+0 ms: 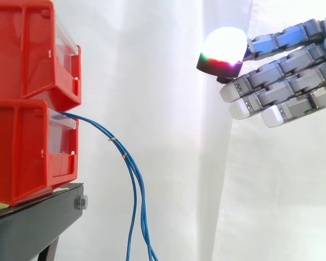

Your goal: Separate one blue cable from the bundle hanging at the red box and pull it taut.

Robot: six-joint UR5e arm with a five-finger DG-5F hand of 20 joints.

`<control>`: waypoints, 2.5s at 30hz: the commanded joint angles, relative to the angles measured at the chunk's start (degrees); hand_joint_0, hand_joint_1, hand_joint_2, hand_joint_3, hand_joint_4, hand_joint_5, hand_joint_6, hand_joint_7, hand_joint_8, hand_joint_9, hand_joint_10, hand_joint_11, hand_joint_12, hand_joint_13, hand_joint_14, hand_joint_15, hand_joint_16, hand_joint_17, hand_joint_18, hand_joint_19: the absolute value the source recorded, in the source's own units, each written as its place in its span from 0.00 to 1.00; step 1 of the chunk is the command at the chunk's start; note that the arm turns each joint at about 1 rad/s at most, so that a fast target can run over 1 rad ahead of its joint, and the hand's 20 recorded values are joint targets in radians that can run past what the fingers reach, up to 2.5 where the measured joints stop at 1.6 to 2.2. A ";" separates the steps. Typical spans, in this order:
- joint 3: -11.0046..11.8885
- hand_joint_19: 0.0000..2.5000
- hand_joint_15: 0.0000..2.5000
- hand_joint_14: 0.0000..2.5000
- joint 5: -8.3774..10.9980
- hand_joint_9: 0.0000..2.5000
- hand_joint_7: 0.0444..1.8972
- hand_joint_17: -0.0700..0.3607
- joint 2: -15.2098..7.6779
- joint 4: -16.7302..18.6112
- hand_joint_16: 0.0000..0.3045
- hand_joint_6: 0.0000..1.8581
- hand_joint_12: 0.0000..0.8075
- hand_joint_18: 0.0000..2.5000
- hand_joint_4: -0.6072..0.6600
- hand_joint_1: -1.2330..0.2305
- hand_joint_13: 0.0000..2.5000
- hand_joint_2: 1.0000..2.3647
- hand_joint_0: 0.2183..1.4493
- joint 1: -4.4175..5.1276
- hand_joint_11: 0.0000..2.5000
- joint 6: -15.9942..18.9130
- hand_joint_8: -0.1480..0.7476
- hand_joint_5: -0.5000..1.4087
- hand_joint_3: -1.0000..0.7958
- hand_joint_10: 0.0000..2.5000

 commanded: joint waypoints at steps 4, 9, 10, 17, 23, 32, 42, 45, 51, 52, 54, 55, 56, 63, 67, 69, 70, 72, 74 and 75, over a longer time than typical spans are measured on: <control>-0.01 0.08 0.01 0.00 -0.17 0.14 0.33 0.43 0.03 -1.05 0.17 0.27 0.46 0.17 0.65 0.41 0.15 0.00 0.28 0.00 0.00 0.00 0.49 0.14 0.28 0.00; 0.08 0.08 0.01 0.00 -0.09 0.15 0.33 0.43 -0.05 -3.08 0.17 0.27 0.46 0.18 0.66 0.41 0.15 0.00 0.28 0.17 0.00 -0.62 0.49 0.14 0.28 0.00; -0.01 0.08 0.01 0.00 -0.09 0.15 0.33 0.43 -0.05 -2.99 0.17 0.27 0.46 0.18 0.66 0.41 0.15 0.00 0.28 0.17 0.00 -0.62 0.49 0.14 0.28 0.00; -0.01 0.08 0.01 0.00 0.35 0.15 0.33 0.42 -0.05 -2.90 0.16 0.27 0.46 0.18 0.66 0.41 0.15 0.00 0.28 0.17 0.00 -1.14 0.49 0.14 0.28 0.00; -0.01 0.08 0.01 0.00 4.04 0.16 0.33 0.41 -1.63 -0.35 0.16 0.27 0.45 0.18 0.66 0.41 0.17 0.00 0.29 0.17 0.00 -2.99 0.50 0.14 0.28 0.00; -0.01 0.05 0.01 0.00 6.42 0.18 0.33 0.39 -6.82 8.61 0.14 0.27 0.43 0.18 0.67 0.41 0.17 0.00 0.29 -0.26 0.00 -6.15 0.51 0.14 0.28 0.00; 0.51 0.05 0.01 0.00 6.77 0.19 0.34 0.38 -14.99 19.86 0.14 0.27 0.43 0.18 0.67 0.41 0.18 0.00 0.29 -0.79 0.00 -5.54 0.51 0.14 0.28 0.00; 0.78 0.05 0.01 0.00 7.56 0.19 0.34 0.38 -16.75 21.45 0.14 0.27 0.43 0.18 0.67 0.41 0.18 0.00 0.29 -0.79 0.00 -5.45 0.51 0.14 0.28 0.00; 2.18 0.05 0.01 0.00 8.44 0.19 0.34 0.38 -20.80 24.43 0.14 0.27 0.43 0.18 0.68 0.41 0.18 0.00 0.29 -0.79 0.00 -5.28 0.51 0.15 0.28 0.00; 2.54 0.05 0.01 0.00 8.35 0.19 0.34 0.38 -21.15 24.43 0.14 0.27 0.43 0.18 0.68 0.41 0.18 0.00 0.29 -0.79 0.00 -5.10 0.51 0.15 0.28 0.00; 2.89 0.05 0.01 0.00 7.74 0.19 0.34 0.38 -22.03 24.52 0.14 0.27 0.43 0.18 0.68 0.41 0.18 0.00 0.29 -0.79 0.00 -4.40 0.51 0.15 0.28 0.00; 3.24 0.06 0.02 0.00 7.38 0.19 0.34 0.38 -22.47 24.61 0.14 0.27 0.43 0.18 0.68 0.41 0.18 0.00 0.29 -0.53 0.00 -4.22 0.52 0.15 0.28 0.00; 3.24 0.06 0.02 0.00 7.03 0.20 0.34 0.38 -22.55 24.61 0.14 0.27 0.43 0.19 0.68 0.41 0.19 0.00 0.29 -0.44 0.00 -4.13 0.52 0.15 0.28 0.00; 3.33 0.07 0.03 0.00 4.40 0.21 0.34 0.38 -22.47 24.43 0.14 0.27 0.44 0.19 0.68 0.41 0.20 0.00 0.29 -0.09 0.00 -3.43 0.52 0.15 0.28 0.00; 3.33 0.07 0.04 0.00 0.70 0.21 0.35 0.38 -23.61 24.87 0.14 0.27 0.44 0.20 0.69 0.41 0.21 0.00 0.29 -0.97 0.00 -2.11 0.52 0.15 0.28 0.00; 3.33 0.07 0.04 0.00 -2.64 0.22 0.35 0.38 -24.13 26.46 0.14 0.27 0.44 0.20 0.69 0.41 0.21 0.00 0.29 -1.14 0.00 0.96 0.52 0.15 0.28 0.00; 3.33 0.07 0.04 0.00 -3.43 0.22 0.35 0.38 -24.05 27.25 0.14 0.27 0.44 0.20 0.69 0.41 0.21 0.00 0.29 -1.14 0.00 2.20 0.52 0.15 0.28 0.00; 3.33 0.07 0.04 0.00 -3.60 0.22 0.35 0.38 -24.05 27.42 0.14 0.27 0.44 0.20 0.69 0.41 0.21 0.00 0.29 -1.14 0.00 2.63 0.52 0.15 0.28 0.00; 3.33 0.08 0.04 0.00 -3.78 0.22 0.35 0.38 -24.05 27.69 0.14 0.27 0.44 0.20 0.69 0.41 0.21 0.00 0.29 -1.14 0.01 2.72 0.52 0.15 0.28 0.00; 3.33 0.08 0.04 0.00 -3.87 0.22 0.35 0.38 -24.13 27.69 0.14 0.27 0.44 0.20 0.69 0.41 0.21 0.00 0.29 -1.14 0.01 2.72 0.52 0.15 0.28 0.00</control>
